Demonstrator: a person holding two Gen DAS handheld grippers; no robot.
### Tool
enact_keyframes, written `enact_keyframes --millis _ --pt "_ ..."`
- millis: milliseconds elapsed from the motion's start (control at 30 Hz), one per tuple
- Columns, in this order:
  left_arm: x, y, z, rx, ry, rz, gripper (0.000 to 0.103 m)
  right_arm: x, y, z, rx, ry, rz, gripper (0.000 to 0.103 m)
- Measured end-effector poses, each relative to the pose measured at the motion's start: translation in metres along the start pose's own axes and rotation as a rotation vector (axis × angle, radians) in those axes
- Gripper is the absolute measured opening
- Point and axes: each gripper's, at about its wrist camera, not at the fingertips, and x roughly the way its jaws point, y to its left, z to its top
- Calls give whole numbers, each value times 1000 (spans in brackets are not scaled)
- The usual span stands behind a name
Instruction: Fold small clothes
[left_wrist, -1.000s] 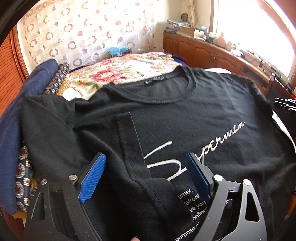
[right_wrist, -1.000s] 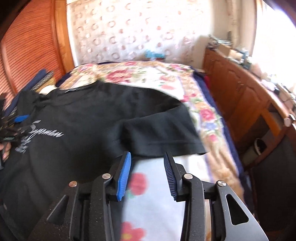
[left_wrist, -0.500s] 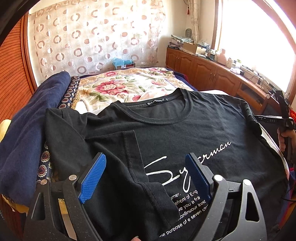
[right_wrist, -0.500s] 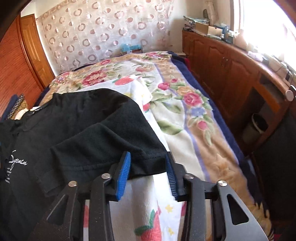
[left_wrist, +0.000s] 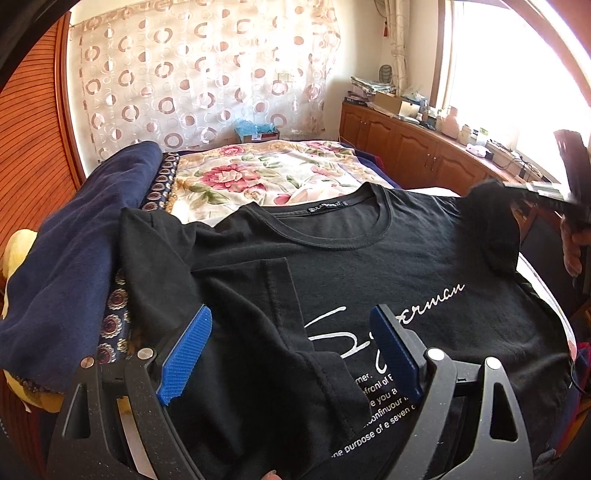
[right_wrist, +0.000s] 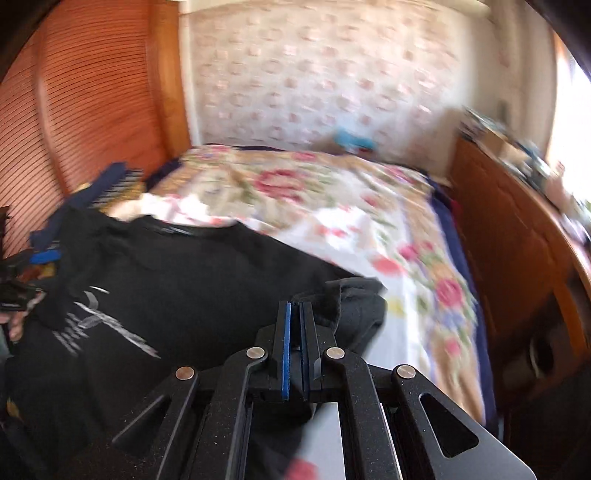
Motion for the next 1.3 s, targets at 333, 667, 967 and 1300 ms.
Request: enact_keyframes --millis 333,667,967,1300 --pt "-7 5 -2 -7 -5 12 88 31 48 46 -104 7 95 29" --pt "-6 5 -3 -11 0 16 88 21 68 -14 -61 115 71 29" --pt "-7 5 -5 -15 4 21 88 23 88 -45 -68 213 85 29" --pt "-16 9 -6 -21 -10 42 88 1 92 -36 -78 162 149 9"
